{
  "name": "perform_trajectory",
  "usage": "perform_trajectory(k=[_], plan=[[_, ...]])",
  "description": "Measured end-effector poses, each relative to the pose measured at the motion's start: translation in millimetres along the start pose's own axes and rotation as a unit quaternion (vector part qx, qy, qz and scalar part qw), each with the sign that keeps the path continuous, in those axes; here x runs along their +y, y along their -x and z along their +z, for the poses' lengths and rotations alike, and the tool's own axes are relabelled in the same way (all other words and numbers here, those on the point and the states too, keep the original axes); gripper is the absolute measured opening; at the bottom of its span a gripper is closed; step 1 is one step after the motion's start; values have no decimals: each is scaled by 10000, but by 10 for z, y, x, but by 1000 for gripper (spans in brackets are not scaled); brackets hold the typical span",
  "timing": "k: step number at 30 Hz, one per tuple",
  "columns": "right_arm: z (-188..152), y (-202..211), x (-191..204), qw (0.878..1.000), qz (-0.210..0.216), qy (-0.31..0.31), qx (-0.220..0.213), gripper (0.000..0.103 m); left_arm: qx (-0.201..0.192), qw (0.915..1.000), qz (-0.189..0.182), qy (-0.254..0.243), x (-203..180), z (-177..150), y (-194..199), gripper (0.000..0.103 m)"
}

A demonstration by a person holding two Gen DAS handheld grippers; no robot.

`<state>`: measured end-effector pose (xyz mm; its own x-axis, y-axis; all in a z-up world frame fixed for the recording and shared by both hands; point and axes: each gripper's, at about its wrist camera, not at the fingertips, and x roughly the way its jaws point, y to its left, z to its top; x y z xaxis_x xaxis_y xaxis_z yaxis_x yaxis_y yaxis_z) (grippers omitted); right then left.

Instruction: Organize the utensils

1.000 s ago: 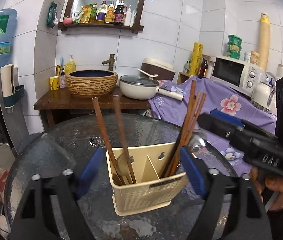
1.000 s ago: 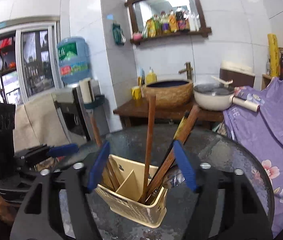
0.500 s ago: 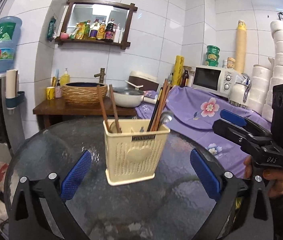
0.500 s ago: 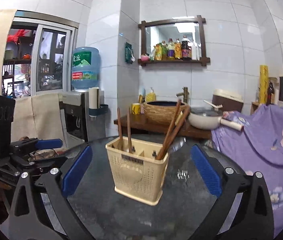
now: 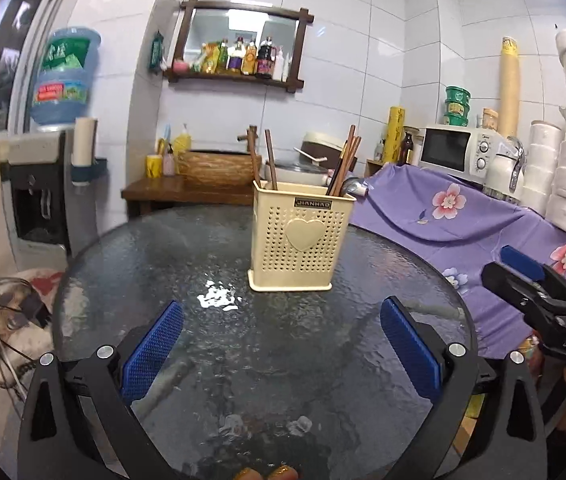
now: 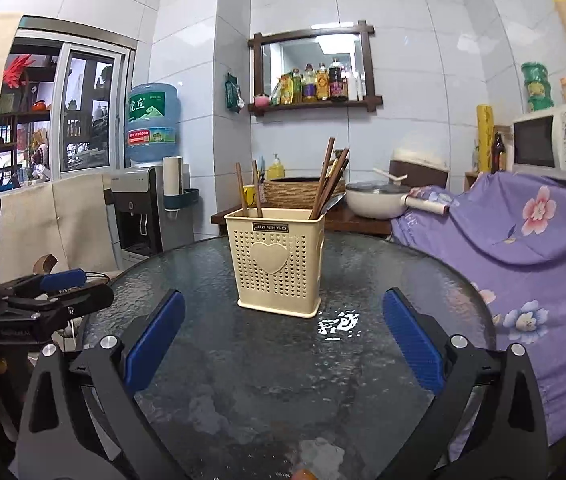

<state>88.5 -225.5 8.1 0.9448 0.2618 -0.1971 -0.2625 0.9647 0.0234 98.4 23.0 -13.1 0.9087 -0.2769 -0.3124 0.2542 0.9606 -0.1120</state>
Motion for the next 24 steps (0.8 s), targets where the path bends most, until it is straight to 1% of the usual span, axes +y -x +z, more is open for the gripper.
perform_trajectory(k=[1, 2, 4, 8, 12, 16, 21, 24], plan=[[1, 66, 11, 10000, -18, 45, -66, 97, -93, 9999, 50, -84, -34, -7, 57, 97], [-9, 143, 30, 9999, -32, 79, -134, 97, -171, 9998, 21, -130, -69, -12, 118, 97], [-18, 238, 70, 9997, -33, 164, -168, 97, -273, 9995, -57, -175, -123, 0, 185, 97], [-32, 359, 134, 9991, -83, 341, -258, 97, -421, 9988, -24, -239, -198, 29, 267, 97], [-1, 427, 122, 9992, -55, 260, -299, 97, -496, 9986, -44, -191, -233, 53, 322, 97], [19, 477, 87, 9990, -118, 238, -346, 97, -584, 9978, 32, -322, -275, 19, 367, 97], [16, 490, 59, 9991, -111, 221, -334, 97, -544, 9983, -81, -192, -239, 5, 395, 97], [21, 489, 69, 9992, -97, 229, -322, 97, -584, 9981, -108, -190, -235, 10, 418, 97]])
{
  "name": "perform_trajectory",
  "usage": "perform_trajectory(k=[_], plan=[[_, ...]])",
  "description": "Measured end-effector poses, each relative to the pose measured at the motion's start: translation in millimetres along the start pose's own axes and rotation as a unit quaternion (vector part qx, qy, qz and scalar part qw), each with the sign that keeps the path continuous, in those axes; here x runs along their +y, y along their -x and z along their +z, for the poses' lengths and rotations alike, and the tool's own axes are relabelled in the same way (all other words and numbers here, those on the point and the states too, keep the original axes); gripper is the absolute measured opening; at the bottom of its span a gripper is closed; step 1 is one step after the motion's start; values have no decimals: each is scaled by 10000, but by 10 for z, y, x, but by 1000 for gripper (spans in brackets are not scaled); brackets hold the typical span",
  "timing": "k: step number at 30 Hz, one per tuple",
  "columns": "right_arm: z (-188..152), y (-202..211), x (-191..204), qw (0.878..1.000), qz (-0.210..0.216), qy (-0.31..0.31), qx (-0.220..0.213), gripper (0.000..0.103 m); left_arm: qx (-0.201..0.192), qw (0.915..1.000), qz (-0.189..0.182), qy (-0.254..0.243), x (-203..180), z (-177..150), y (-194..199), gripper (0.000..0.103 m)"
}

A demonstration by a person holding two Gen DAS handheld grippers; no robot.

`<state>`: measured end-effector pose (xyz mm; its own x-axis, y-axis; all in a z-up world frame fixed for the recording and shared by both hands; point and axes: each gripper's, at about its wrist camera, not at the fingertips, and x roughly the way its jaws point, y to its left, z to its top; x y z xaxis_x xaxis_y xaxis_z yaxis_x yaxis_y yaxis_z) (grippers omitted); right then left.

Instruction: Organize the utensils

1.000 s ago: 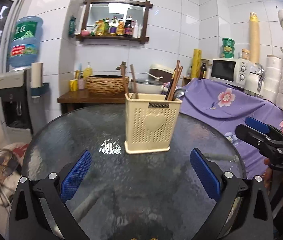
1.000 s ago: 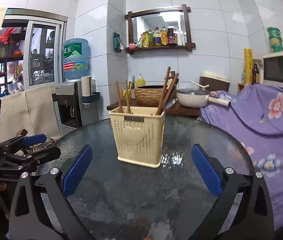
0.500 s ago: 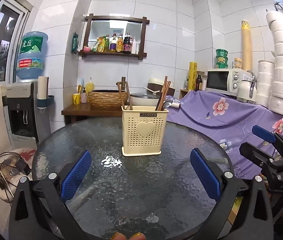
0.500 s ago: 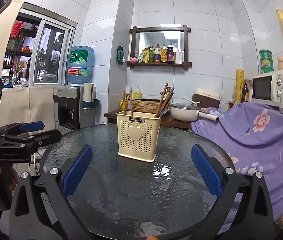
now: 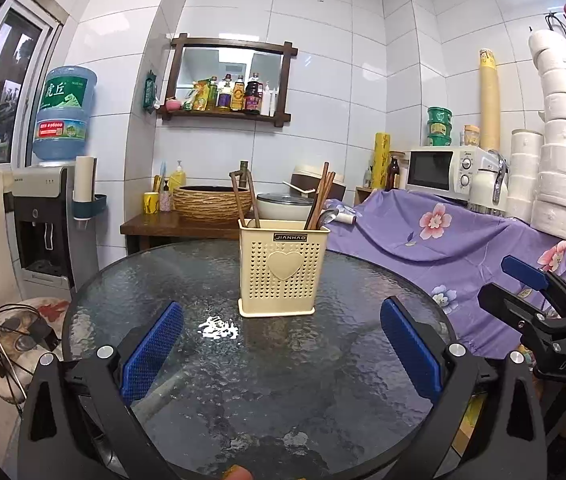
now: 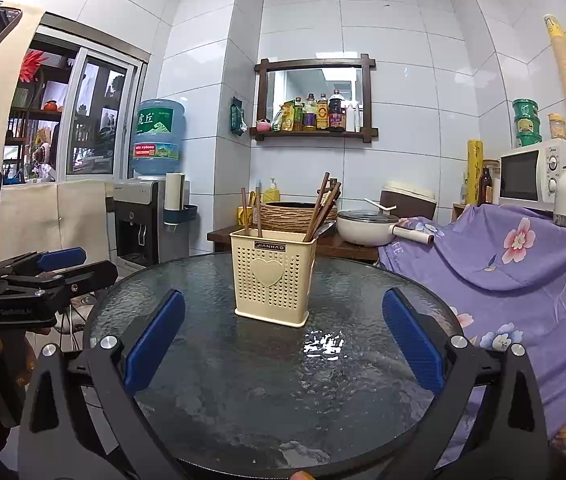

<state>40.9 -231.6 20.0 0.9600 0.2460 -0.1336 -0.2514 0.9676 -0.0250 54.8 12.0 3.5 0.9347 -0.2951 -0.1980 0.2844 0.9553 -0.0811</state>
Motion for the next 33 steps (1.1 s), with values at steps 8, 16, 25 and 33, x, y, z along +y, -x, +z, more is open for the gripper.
perform_trajectory(k=[8, 16, 25, 33], plan=[[3, -17, -25, 9999, 60, -106, 51, 97, -281, 9996, 37, -13, -1, 13, 99, 97], [-13, -38, -36, 9999, 98, -90, 80, 97, -450, 9989, 140, 9, -5, 40, 142, 97], [-13, -56, -52, 9998, 109, -94, 97, 97, -454, 9988, 129, 100, -5, 50, 133, 97], [-23, -59, -24, 9998, 119, -105, 113, 97, -422, 9990, 111, 110, -7, 62, 123, 97]])
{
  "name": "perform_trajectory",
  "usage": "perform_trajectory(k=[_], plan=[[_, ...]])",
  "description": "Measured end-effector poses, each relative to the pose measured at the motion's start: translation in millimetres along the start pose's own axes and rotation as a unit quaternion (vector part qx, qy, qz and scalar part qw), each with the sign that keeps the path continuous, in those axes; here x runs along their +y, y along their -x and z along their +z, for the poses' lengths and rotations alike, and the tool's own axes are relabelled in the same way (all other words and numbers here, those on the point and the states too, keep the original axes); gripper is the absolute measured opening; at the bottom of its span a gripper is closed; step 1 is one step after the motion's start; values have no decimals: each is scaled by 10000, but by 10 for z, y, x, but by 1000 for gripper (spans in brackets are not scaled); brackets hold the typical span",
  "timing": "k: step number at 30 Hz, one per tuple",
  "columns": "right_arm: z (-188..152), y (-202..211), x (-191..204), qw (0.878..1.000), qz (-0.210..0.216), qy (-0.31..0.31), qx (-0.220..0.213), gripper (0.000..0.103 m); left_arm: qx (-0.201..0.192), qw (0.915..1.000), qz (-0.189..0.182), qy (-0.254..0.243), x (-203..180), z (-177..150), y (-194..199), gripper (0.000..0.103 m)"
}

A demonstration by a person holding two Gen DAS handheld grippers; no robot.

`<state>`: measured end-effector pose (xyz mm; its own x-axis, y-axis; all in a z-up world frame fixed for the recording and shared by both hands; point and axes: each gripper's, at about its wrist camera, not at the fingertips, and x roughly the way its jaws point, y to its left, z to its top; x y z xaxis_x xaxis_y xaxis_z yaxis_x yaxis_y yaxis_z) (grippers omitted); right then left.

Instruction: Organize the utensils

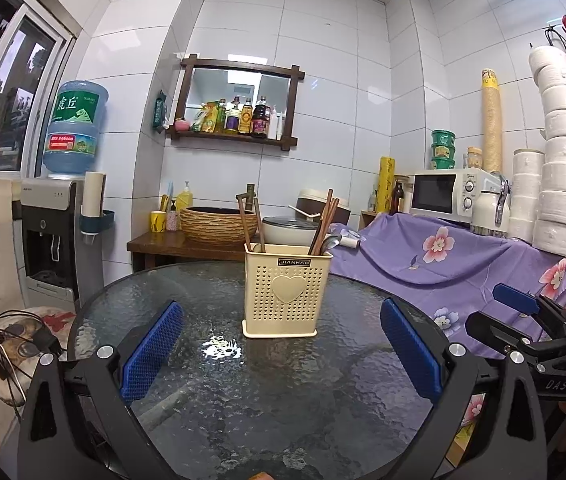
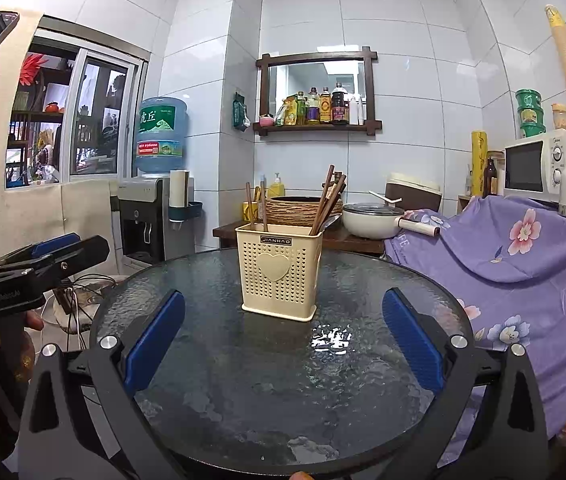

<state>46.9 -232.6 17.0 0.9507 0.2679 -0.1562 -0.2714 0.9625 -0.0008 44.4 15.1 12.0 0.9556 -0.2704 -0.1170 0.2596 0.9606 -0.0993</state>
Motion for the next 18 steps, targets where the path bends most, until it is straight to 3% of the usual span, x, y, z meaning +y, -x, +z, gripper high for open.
perform_trajectory(k=[18], plan=[[-10, -21, 28, 10000, 16, -53, 80, 97, 128, 9996, 234, 107, 15, 21, -56, 97]])
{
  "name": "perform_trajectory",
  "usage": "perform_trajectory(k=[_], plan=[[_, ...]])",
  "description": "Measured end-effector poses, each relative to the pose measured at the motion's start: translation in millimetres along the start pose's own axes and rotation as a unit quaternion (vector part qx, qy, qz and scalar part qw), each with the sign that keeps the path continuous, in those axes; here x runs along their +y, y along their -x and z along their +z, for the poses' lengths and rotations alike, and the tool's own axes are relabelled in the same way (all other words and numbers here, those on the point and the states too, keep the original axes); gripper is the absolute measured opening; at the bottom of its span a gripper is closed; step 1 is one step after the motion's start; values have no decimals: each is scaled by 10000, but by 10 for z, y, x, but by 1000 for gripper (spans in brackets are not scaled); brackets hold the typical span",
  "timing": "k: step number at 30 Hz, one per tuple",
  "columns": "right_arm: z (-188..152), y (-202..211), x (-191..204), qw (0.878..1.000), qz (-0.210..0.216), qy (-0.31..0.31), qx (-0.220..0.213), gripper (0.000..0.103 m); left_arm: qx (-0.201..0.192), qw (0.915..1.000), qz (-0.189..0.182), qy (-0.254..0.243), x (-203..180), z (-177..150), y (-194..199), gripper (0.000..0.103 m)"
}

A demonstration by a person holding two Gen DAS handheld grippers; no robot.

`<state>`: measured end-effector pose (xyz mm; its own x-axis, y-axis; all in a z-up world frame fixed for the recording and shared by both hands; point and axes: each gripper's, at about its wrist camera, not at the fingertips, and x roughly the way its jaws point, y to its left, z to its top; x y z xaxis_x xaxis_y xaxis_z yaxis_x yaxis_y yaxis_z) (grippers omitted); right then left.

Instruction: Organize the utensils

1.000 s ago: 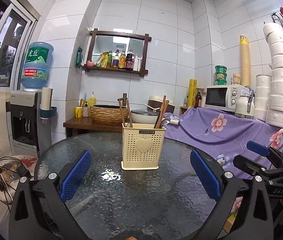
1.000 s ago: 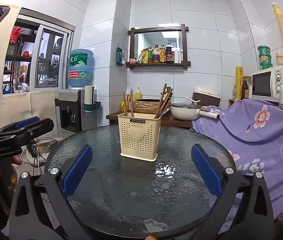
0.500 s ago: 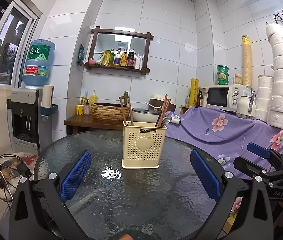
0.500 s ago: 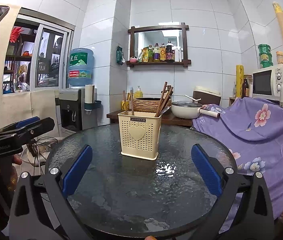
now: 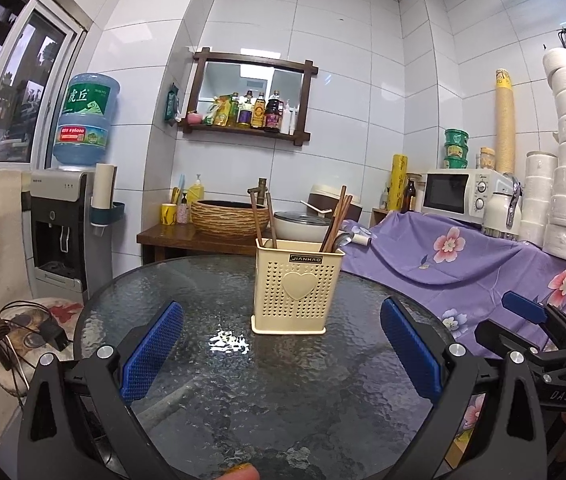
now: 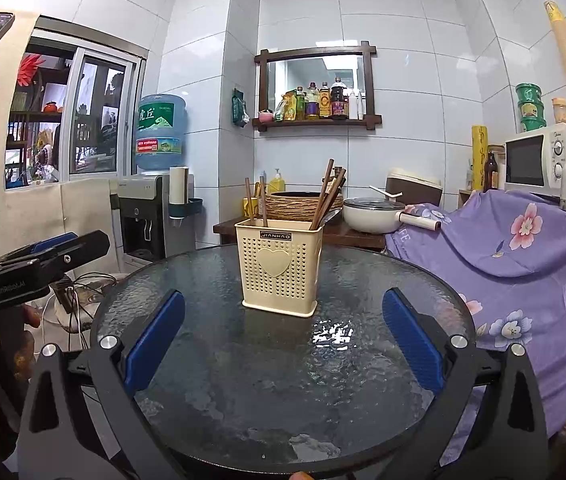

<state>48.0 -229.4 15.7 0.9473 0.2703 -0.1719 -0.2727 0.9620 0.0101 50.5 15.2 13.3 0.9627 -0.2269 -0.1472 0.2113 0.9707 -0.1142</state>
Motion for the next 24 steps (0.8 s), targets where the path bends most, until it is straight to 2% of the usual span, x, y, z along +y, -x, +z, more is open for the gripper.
perform_trajectory(k=[4, 12, 16, 24], plan=[[9, -11, 4, 10000, 2, 10, 4, 97, 30, 9999, 104, -65, -31, -10, -12, 97], [8, -10, 15, 10000, -7, 12, 13, 97, 82, 9999, 74, -58, -55, -18, -23, 97], [8, -10, 15, 10000, -4, 6, 19, 97, -7, 9997, 260, -4, -50, -17, 0, 97], [-10, -24, 25, 10000, 1, 9, 39, 97, -48, 9997, 222, 50, -26, 0, 23, 97]])
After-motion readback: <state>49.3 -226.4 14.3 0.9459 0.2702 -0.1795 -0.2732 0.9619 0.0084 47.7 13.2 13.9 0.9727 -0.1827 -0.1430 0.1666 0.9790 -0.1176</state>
